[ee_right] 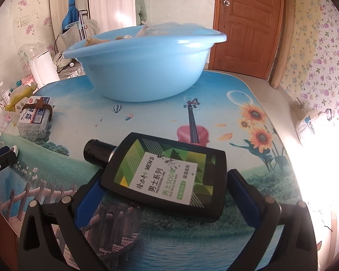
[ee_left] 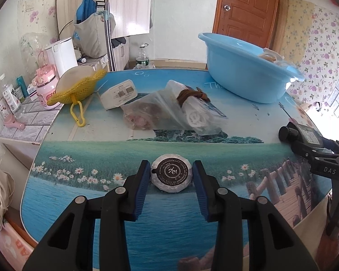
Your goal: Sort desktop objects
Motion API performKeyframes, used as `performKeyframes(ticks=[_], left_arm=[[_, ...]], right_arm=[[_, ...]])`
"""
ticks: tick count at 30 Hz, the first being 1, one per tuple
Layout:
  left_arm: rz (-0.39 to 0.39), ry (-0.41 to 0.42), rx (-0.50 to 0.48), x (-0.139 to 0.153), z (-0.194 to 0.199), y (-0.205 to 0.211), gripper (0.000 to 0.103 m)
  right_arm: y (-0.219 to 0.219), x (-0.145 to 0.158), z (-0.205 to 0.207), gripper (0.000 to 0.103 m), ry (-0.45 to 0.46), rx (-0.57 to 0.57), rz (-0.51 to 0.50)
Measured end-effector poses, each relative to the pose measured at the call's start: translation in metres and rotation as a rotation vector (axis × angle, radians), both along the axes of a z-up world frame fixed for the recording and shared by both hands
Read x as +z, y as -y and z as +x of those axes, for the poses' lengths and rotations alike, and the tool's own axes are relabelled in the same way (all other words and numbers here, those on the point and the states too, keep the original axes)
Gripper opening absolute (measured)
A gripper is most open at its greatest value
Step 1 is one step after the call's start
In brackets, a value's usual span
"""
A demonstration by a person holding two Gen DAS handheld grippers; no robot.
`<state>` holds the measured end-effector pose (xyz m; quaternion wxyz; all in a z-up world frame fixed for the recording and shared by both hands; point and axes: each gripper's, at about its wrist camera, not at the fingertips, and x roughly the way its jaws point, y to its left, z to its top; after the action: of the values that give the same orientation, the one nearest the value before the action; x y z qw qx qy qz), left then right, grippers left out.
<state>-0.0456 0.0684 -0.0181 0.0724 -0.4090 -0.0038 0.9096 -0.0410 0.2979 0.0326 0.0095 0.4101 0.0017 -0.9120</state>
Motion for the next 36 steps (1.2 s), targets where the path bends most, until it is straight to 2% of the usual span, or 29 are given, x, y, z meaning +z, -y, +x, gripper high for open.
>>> performKeyframes(ticks=[3,7,10,12,17,22,27,28,30,31,33,36], left_arm=[[-0.011,-0.001,0.012,0.002,0.004,-0.011,0.038],[-0.049,0.006,-0.02,-0.002,0.008,-0.025,0.038],[-0.045,0.011,-0.019,-0.004,0.007,-0.025,0.038],[-0.041,0.012,-0.017,-0.004,0.006,-0.025,0.041],[-0.056,0.006,-0.01,-0.007,0.006,-0.025,0.058],[-0.056,0.006,-0.001,-0.006,0.007,-0.024,0.065],[-0.057,0.003,-0.005,-0.006,0.007,-0.022,0.065],[-0.057,0.002,-0.006,-0.006,0.008,-0.022,0.065],[-0.052,-0.003,-0.016,-0.005,0.009,-0.022,0.056],[-0.056,-0.007,-0.021,-0.005,0.01,-0.022,0.047],[-0.052,-0.009,-0.04,-0.004,0.011,-0.023,0.038],[-0.049,-0.013,-0.049,-0.004,0.013,-0.024,0.037]], right_arm=[[0.0,0.0,0.0,0.103,0.0,0.0,0.0],[0.001,0.0,0.0,0.103,0.0,0.0,0.0],[0.0,0.0,-0.001,0.103,-0.001,0.003,0.0],[0.0,0.0,-0.001,0.103,-0.002,0.005,0.0],[0.001,0.0,-0.001,0.103,-0.002,0.005,0.0],[0.001,0.0,-0.001,0.103,-0.002,0.005,0.0],[0.001,0.0,-0.001,0.103,-0.002,0.005,0.0],[0.0,0.0,-0.001,0.103,-0.002,0.005,0.0],[0.001,0.0,-0.001,0.103,-0.002,0.005,0.0],[0.001,0.0,-0.001,0.103,-0.002,0.005,0.0],[0.0,0.0,-0.001,0.103,-0.001,0.005,0.0],[0.0,0.0,-0.001,0.103,-0.002,0.005,0.0]])
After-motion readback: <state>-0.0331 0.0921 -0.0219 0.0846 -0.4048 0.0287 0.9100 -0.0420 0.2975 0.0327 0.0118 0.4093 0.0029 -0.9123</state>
